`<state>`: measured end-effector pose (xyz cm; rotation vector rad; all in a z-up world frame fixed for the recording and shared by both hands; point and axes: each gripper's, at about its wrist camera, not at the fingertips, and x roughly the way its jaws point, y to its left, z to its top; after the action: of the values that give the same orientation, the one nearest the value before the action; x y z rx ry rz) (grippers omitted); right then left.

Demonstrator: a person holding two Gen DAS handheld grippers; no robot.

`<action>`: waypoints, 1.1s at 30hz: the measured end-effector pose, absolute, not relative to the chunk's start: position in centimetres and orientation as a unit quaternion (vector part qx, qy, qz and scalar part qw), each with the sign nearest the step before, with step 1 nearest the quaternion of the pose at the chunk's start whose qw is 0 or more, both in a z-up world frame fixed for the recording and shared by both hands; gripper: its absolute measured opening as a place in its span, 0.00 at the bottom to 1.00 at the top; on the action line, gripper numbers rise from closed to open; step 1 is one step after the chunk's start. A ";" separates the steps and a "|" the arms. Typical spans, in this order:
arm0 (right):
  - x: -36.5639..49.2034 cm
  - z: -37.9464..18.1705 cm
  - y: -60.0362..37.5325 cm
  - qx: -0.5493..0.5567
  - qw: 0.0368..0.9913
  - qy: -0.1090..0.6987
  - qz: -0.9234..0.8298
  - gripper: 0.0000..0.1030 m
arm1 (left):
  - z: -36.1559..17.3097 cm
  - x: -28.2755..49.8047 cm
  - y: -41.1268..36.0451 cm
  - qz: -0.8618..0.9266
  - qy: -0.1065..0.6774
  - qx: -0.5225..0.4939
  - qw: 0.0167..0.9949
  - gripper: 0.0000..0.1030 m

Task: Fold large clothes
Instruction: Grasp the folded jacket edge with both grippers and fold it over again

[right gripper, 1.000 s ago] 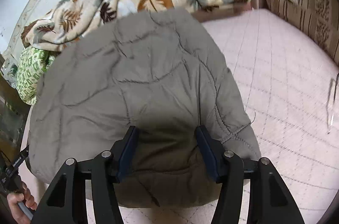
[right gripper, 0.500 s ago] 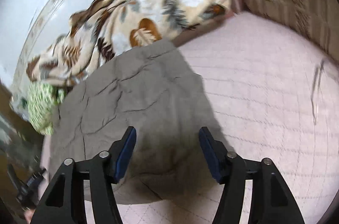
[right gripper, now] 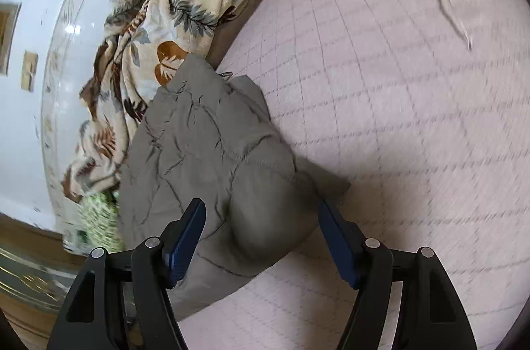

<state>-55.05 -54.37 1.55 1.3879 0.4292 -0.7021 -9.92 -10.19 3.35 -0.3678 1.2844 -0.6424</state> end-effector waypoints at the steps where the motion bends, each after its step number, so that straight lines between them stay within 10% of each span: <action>1: -55.2 1.2 -54.2 0.627 0.688 0.189 -0.315 0.75 | 3.1 -10.0 -10.3 -0.296 0.587 -0.171 0.734 0.74; 29: -53.3 -2.2 -55.7 0.637 0.673 0.146 -0.346 0.91 | 0.2 -9.3 -13.9 -0.305 0.566 -0.181 0.744 0.89; 33: -52.5 -2.0 -56.0 0.620 0.687 0.156 -0.344 0.75 | 1.2 -9.5 -14.7 -0.312 0.542 -0.151 0.766 0.76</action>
<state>-52.45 -56.01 -2.05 1.3888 0.3490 -0.7702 -9.51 -14.67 1.22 -0.3285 1.1766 -0.6771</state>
